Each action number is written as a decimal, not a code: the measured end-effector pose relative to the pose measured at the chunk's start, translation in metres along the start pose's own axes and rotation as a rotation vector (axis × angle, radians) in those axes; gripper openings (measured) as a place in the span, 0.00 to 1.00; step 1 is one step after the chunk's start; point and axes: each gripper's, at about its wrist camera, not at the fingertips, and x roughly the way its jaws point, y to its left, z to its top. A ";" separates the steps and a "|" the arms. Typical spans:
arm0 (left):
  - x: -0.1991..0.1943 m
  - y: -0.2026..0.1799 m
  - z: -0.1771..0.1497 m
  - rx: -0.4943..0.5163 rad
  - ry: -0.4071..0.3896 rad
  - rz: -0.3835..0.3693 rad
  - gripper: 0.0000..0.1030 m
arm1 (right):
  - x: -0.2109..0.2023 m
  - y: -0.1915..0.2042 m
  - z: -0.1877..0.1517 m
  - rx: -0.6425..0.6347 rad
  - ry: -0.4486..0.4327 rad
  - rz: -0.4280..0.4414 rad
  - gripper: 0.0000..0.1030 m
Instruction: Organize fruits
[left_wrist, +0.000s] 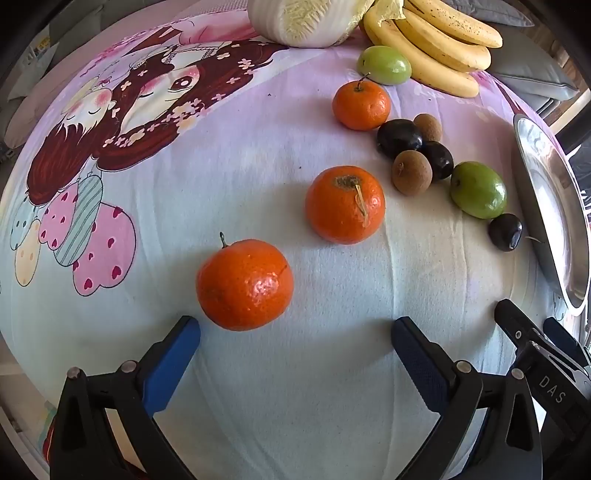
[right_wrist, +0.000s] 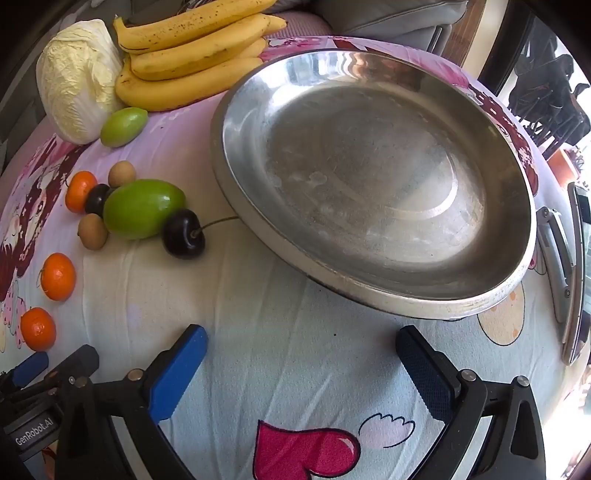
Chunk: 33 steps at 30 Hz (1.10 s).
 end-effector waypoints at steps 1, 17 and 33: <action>0.000 0.000 0.000 -0.001 0.001 -0.001 1.00 | 0.000 0.000 0.000 -0.001 -0.002 0.000 1.00; -0.001 0.002 -0.003 -0.006 -0.012 0.001 1.00 | 0.001 -0.002 -0.002 0.005 -0.004 0.004 1.00; -0.001 0.006 -0.001 0.006 0.013 -0.011 1.00 | 0.001 0.000 -0.004 0.000 -0.016 -0.002 1.00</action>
